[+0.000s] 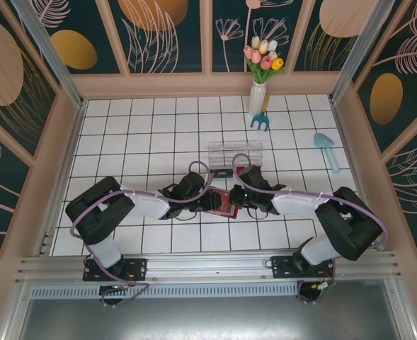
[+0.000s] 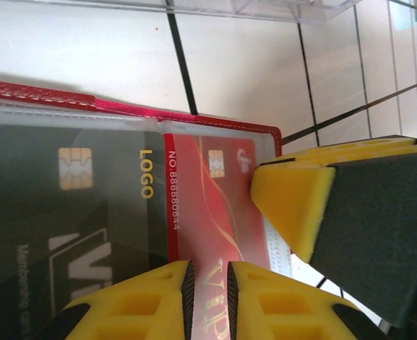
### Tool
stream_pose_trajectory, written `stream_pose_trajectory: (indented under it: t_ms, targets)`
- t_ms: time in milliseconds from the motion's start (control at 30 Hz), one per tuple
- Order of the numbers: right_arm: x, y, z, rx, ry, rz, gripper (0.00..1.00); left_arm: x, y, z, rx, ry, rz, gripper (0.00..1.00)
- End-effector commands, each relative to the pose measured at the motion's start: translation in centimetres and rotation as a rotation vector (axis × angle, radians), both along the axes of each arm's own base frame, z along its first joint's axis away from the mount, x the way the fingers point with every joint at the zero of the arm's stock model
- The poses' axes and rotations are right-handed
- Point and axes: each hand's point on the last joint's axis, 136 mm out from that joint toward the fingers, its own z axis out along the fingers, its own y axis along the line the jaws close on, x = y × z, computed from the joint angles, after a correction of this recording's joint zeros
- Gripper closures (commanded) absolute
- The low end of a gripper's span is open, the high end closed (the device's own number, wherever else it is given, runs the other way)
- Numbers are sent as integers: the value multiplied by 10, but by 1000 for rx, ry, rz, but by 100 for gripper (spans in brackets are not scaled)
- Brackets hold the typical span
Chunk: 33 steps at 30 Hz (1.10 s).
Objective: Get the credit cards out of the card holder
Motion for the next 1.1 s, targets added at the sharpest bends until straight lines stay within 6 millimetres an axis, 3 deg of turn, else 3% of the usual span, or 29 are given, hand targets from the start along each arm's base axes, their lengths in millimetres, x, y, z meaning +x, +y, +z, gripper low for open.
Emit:
stream_pose_trajectory:
  t_ms: [0,267,467,533,567,767,1067]
  targets:
    - [-9,-9,-9,-40,22,13,87,0,3,-11,49,21,16,77]
    - [-10,-9,-9,-37,22,11,87,6,15,12,41,-50,68,77]
    - [-9,-2,-1,-27,3,28,87,3,11,-1,66,-8,48,77]
    - [-8,2,7,-19,-19,38,86,2,10,-3,66,2,40,77]
    - [-8,4,11,-22,-32,42,85,0,11,-14,88,22,37,78]
    - [-8,5,31,-32,-79,44,80,-3,10,-22,99,45,25,78]
    - [-23,-7,10,-56,-25,36,85,-4,10,-22,99,47,22,79]
